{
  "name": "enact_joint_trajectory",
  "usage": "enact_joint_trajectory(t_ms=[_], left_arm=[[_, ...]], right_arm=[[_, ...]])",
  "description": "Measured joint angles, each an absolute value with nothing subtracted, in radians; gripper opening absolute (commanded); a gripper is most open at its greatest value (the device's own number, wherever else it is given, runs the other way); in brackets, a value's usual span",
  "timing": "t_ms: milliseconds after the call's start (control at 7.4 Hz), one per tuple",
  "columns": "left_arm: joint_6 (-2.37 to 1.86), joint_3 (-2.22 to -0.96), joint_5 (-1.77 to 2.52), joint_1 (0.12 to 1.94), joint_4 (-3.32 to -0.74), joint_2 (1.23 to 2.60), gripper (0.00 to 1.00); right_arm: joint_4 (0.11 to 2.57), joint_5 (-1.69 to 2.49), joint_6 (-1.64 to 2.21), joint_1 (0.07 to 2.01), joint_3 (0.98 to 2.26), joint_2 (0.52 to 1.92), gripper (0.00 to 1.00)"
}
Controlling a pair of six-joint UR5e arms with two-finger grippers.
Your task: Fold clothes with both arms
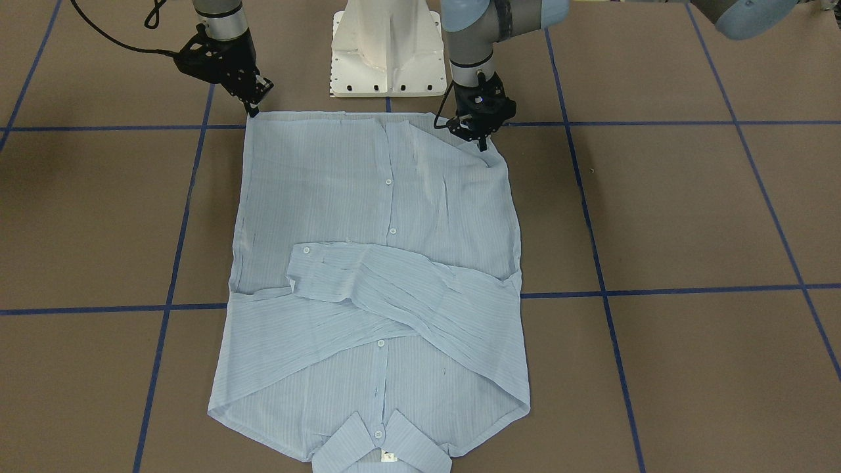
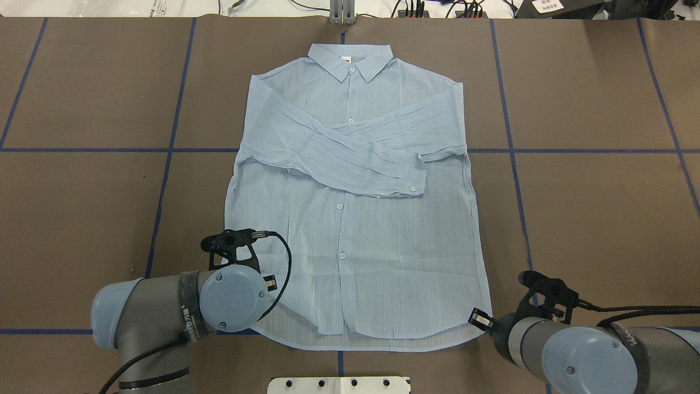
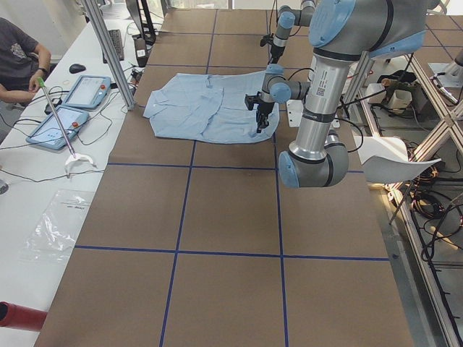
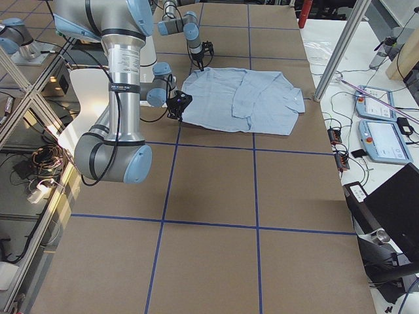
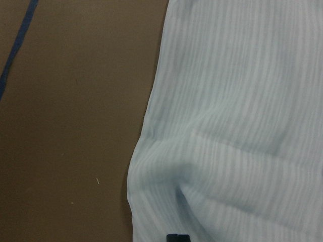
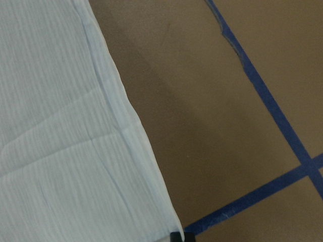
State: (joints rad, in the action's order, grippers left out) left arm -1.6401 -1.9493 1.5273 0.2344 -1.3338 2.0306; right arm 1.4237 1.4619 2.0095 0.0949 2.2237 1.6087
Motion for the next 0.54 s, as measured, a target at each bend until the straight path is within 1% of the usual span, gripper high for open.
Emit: enact_joint_trajectory(t_ms=[135,270,406,541], left_arm=[[-1.638,-1.954,1.528,0.233,-1.334,2.025,0.43],[-1.637,-1.948,1.528,0.232,-1.335,2.023,0.44],[-1.637,-1.938,1.529,0.230,-1.337,2.024,0.47],[-1.637,-1.932,1.530,0.228,-1.338,2.027,0.49]], right_arm=[[1.424,1.462,2.010,0.095,2.224,1.610,0.00],[1.424,1.462,2.010,0.095,2.224,1.610,0.00],[1.424,1.462,2.010,0.096,2.224,1.611,0.00],[1.424,1.462,2.010,0.096,2.224,1.611,0.00]])
